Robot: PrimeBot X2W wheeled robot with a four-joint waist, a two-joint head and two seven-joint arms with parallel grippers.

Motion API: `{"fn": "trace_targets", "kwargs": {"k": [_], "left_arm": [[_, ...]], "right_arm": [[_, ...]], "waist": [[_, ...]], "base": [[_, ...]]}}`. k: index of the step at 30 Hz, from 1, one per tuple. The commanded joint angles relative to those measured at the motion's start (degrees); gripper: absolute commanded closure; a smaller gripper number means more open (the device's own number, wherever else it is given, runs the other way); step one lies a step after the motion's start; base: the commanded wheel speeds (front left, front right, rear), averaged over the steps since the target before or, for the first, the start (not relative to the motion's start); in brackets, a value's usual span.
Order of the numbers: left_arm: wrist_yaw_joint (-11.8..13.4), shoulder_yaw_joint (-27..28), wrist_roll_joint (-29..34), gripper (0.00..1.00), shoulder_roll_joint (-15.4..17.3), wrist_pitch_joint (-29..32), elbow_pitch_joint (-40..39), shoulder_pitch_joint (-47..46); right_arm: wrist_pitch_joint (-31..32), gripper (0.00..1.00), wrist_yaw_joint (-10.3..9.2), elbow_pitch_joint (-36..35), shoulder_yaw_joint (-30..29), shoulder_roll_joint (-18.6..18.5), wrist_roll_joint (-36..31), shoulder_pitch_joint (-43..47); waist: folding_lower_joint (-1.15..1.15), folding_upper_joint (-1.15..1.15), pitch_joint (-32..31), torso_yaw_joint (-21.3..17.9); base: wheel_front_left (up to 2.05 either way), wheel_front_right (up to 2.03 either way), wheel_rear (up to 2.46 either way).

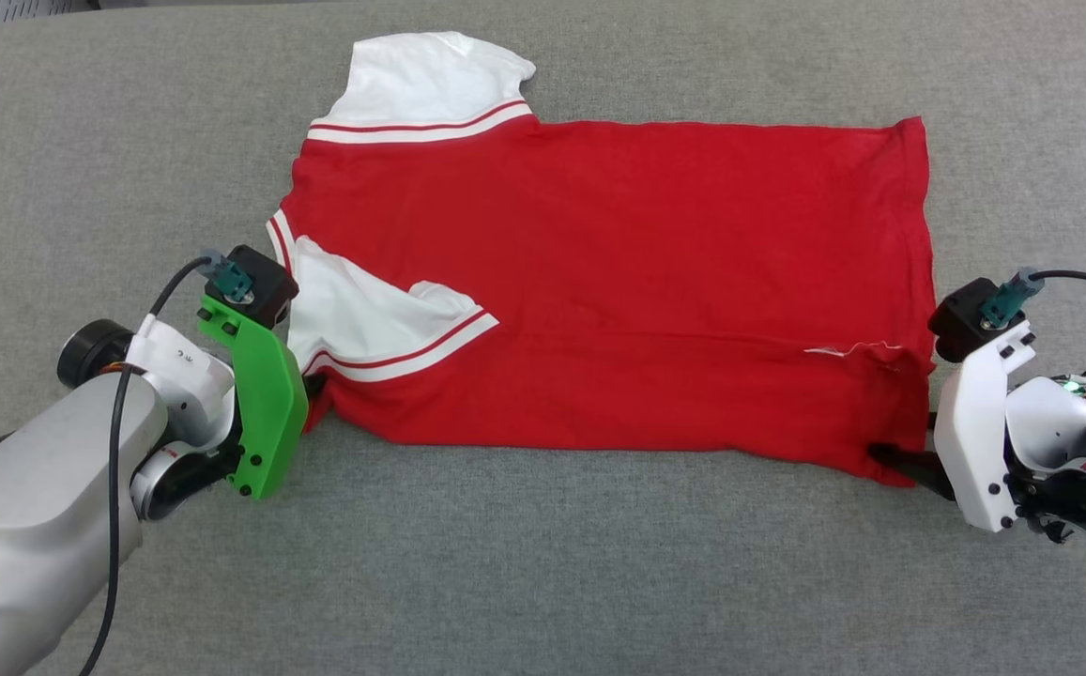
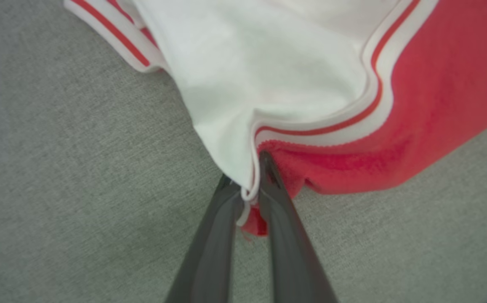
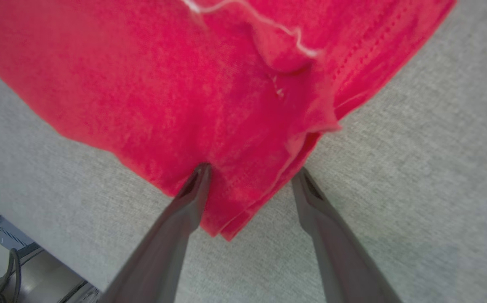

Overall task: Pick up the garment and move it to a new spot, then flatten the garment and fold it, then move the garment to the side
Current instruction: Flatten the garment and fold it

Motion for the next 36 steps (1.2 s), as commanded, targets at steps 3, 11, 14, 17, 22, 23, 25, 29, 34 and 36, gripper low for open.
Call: {"fn": "trace_targets", "kwargs": {"k": [3,11,14,17,22,23,25,29,34,36], "left_arm": [[0.24,-0.39,-0.37,1.00,-0.26,-0.76,1.27,1.12],[-0.06,-0.97,-1.55,1.00,2.27,-1.39,0.27,4.29],[0.26,-0.90,-2.30,1.00,3.83,-1.60,-1.51,5.90],[1.06,-1.12,-2.95,1.00,5.92,-1.55,-4.37,8.13],[3.19,-1.61,-3.82,1.00,8.87,-1.45,-9.25,11.74],[3.68,-1.75,-4.03,1.00,9.29,-1.46,-10.24,12.53],[4.47,-1.98,-4.56,1.00,9.65,-1.57,-11.53,13.90],[5.73,-2.52,-4.78,1.00,9.77,-1.94,-12.25,15.72],[6.08,-2.92,-5.60,1.00,7.87,-2.53,-9.26,16.90],[6.32,-2.69,-5.38,1.00,7.27,-3.49,-7.95,16.82]], "right_arm": [[-3.73,1.00,-0.04,0.20,2.83,1.20,0.74,2.09],[-8.88,1.00,-0.04,-5.21,1.29,-2.91,2.48,4.76],[-9.28,1.00,-0.04,-7.34,0.38,-4.67,3.24,6.59],[-9.24,1.00,-0.04,-9.67,-0.94,-6.75,3.84,8.94],[-8.55,1.00,-0.04,-12.04,-3.94,-9.69,4.35,13.00],[-8.22,1.00,-0.04,-12.34,-4.67,-10.17,4.34,13.98],[-7.61,1.00,-0.04,-12.66,-5.82,-10.64,4.21,15.73],[-6.64,1.00,-0.04,-11.90,-8.06,-10.03,3.63,18.32],[-6.76,1.00,-0.04,-7.84,-9.88,-6.17,0.14,19.70],[-8.02,1.00,-0.04,-6.77,-10.51,-4.83,-0.20,19.92]], "waist": [[0.00,0.00,-2.49,-0.45],[0.00,0.00,-8.53,-0.95],[0.00,0.00,-10.00,-1.20],[0.00,0.00,-11.05,-1.37],[0.00,0.00,-11.92,-1.49],[0.00,0.00,-12.01,-1.49],[0.00,0.00,-11.98,-1.53],[0.00,0.00,-11.16,-1.62],[0.00,0.00,-9.16,-1.69],[0.00,0.00,-8.97,-1.65]], "base": [[0.00,0.00,0.00],[0.00,0.00,0.00],[0.00,0.00,0.00],[0.00,0.00,0.00],[0.00,0.00,0.00],[0.00,0.00,0.00],[0.00,0.00,0.00],[0.00,0.00,0.00],[0.00,0.00,0.00],[0.00,0.00,0.00]]}}
